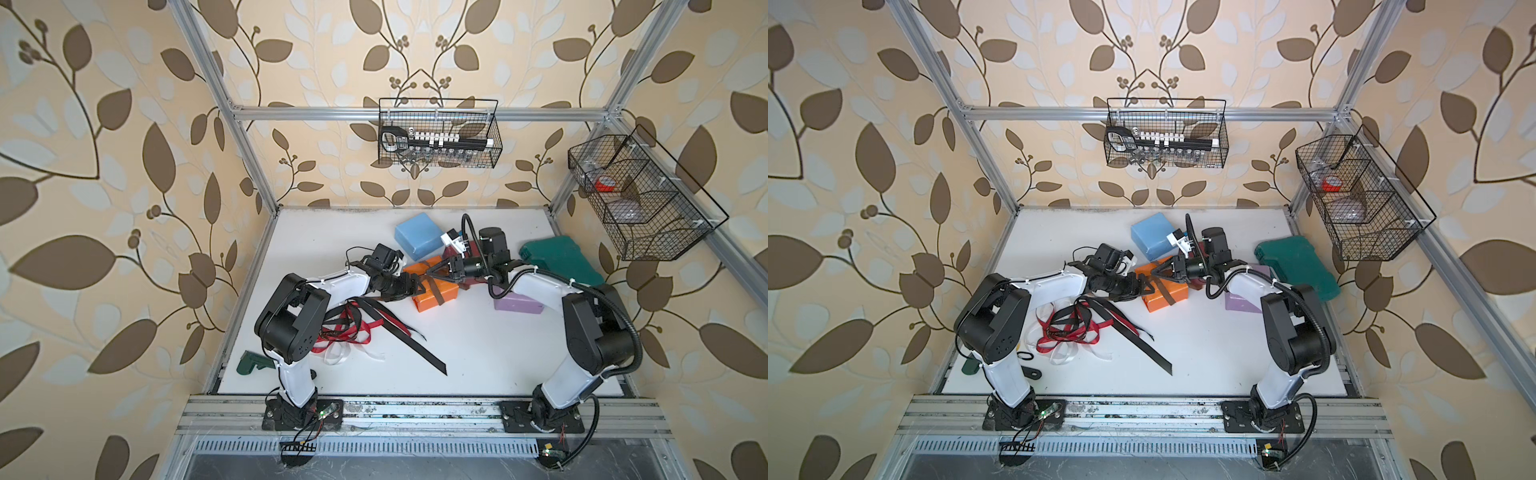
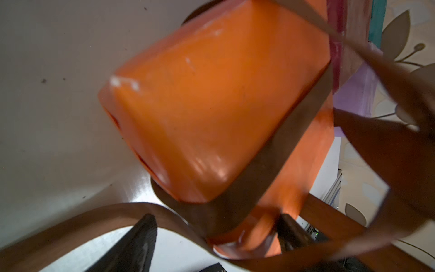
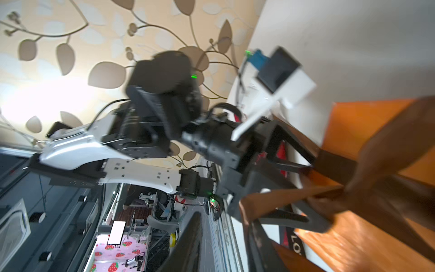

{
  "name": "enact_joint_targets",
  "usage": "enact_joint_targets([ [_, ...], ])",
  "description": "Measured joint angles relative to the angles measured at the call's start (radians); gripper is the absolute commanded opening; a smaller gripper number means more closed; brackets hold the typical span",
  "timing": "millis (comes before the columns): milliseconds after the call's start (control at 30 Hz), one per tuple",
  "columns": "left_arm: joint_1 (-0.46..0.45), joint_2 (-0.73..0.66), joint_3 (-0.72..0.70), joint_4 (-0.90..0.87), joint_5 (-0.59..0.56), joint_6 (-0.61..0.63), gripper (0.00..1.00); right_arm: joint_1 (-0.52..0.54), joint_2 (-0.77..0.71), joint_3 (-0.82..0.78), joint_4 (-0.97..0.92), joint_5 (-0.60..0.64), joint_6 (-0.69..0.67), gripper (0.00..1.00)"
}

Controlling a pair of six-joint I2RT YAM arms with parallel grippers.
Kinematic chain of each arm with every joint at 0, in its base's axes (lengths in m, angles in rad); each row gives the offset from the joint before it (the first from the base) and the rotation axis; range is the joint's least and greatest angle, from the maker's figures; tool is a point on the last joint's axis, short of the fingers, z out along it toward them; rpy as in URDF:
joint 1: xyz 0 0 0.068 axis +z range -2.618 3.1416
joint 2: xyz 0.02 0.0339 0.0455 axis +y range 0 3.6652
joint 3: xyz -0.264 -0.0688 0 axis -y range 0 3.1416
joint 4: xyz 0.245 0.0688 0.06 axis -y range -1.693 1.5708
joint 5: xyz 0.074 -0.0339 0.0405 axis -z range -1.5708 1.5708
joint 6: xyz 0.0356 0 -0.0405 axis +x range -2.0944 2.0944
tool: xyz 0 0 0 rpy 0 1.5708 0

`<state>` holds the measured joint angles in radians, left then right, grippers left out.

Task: Untie the ribbon bows on the gift boxes
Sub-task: Untie the ribbon from the gift box.

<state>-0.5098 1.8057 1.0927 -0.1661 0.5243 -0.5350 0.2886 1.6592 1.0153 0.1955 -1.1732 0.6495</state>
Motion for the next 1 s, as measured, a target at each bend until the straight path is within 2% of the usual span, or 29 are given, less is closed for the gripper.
enact_joint_targets([
  [233, 0.000, 0.002, 0.000, 0.004, 0.004, 0.000, 0.82, 0.000, -0.151, 0.006, 0.124, -0.039, 0.140, 0.29],
  [567, 0.000, 0.003, 0.000, 0.005, 0.008, 0.001, 0.82, -0.010, -0.289, 0.077, 0.131, -0.039, 0.211, 0.27],
  [800, 0.001, 0.003, 0.011, -0.021, 0.002, 0.013, 0.84, -0.006, -0.405, 0.054, -0.038, -0.003, 0.082, 0.28],
  [833, 0.001, 0.003, 0.014, -0.027, 0.000, 0.016, 0.86, -0.006, -0.410, 0.041, -0.066, 0.011, 0.063, 0.28],
  [867, 0.001, 0.002, 0.018, -0.037, -0.003, 0.022, 0.98, -0.006, -0.411, 0.030, -0.092, 0.032, 0.048, 0.28],
  [1000, 0.001, -0.012, 0.024, -0.100, -0.021, 0.042, 0.99, -0.005, -0.406, -0.040, -0.193, 0.155, 0.003, 0.31],
])
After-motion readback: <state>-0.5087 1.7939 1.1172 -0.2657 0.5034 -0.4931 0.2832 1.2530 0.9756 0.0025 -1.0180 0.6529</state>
